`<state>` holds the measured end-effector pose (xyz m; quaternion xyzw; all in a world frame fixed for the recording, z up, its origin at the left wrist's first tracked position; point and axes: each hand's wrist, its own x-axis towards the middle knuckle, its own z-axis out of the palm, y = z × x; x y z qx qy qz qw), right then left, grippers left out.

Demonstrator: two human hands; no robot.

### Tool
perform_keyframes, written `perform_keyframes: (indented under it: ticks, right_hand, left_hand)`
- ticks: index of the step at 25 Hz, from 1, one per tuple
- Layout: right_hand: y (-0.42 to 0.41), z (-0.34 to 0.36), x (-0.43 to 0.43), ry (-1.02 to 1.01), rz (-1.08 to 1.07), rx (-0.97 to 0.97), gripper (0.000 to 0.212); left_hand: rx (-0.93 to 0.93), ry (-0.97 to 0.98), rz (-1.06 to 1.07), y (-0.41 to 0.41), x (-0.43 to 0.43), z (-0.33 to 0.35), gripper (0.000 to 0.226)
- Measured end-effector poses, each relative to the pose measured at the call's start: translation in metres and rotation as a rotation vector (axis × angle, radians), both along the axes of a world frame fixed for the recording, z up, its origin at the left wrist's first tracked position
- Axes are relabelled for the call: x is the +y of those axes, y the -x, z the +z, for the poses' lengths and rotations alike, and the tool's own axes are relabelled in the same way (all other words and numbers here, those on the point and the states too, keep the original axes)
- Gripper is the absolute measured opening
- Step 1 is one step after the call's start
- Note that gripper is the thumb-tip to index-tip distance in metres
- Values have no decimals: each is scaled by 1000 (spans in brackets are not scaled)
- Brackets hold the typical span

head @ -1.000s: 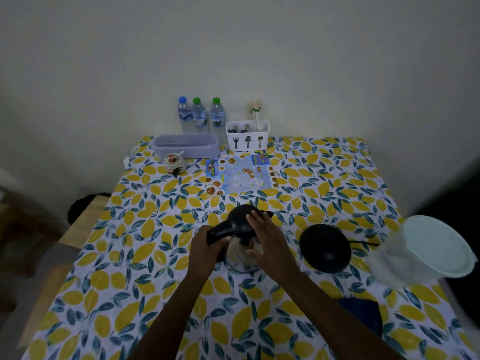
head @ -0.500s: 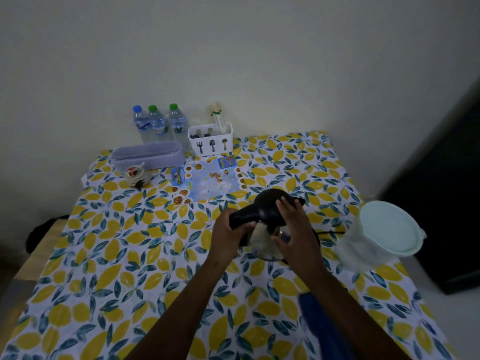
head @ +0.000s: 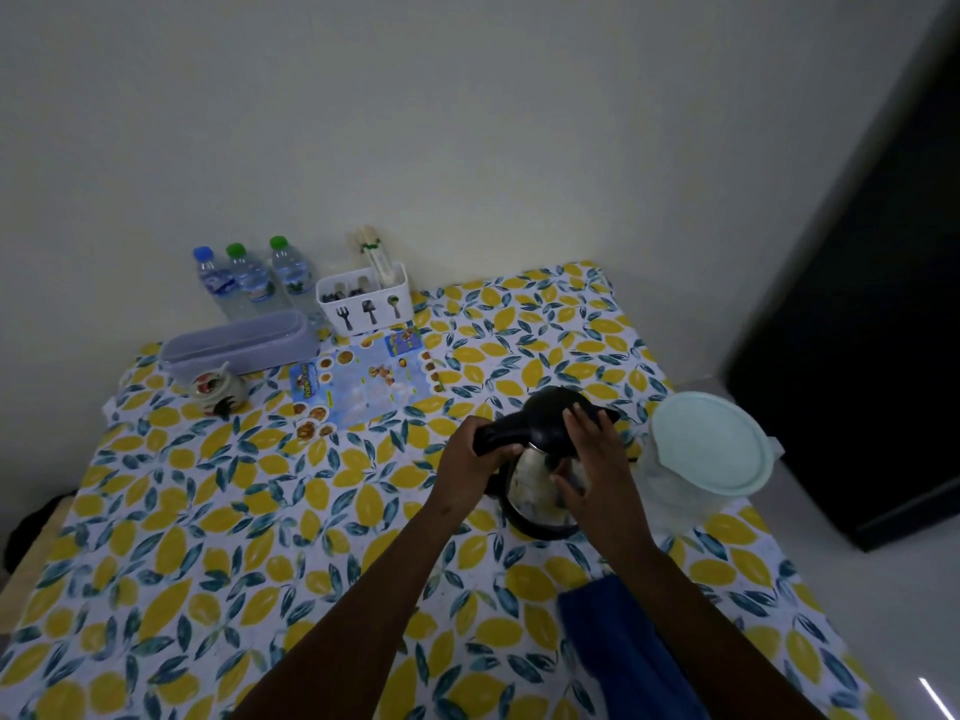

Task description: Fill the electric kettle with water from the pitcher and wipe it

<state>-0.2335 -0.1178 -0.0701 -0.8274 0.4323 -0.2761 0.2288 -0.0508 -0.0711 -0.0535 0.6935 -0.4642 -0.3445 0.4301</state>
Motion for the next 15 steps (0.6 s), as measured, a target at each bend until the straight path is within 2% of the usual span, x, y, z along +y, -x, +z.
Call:
perform_keyframes:
  ticks: [6, 10, 13, 15]
  right_hand:
    - [-3, -8, 1, -46, 68, 14, 78]
    - [-3, -7, 4, -25, 59, 24, 78]
    - [-8, -4, 6, 174, 16, 110, 72]
    - [-20, 8, 10, 219, 41, 128, 70]
  left_hand:
    - [-77, -24, 65, -4, 11, -15, 29]
    - [-218, 11, 15, -6, 16, -19, 28]
    - [-417, 95, -20, -12, 25, -23, 50]
    - [-533, 133, -25, -19, 34, -10, 61]
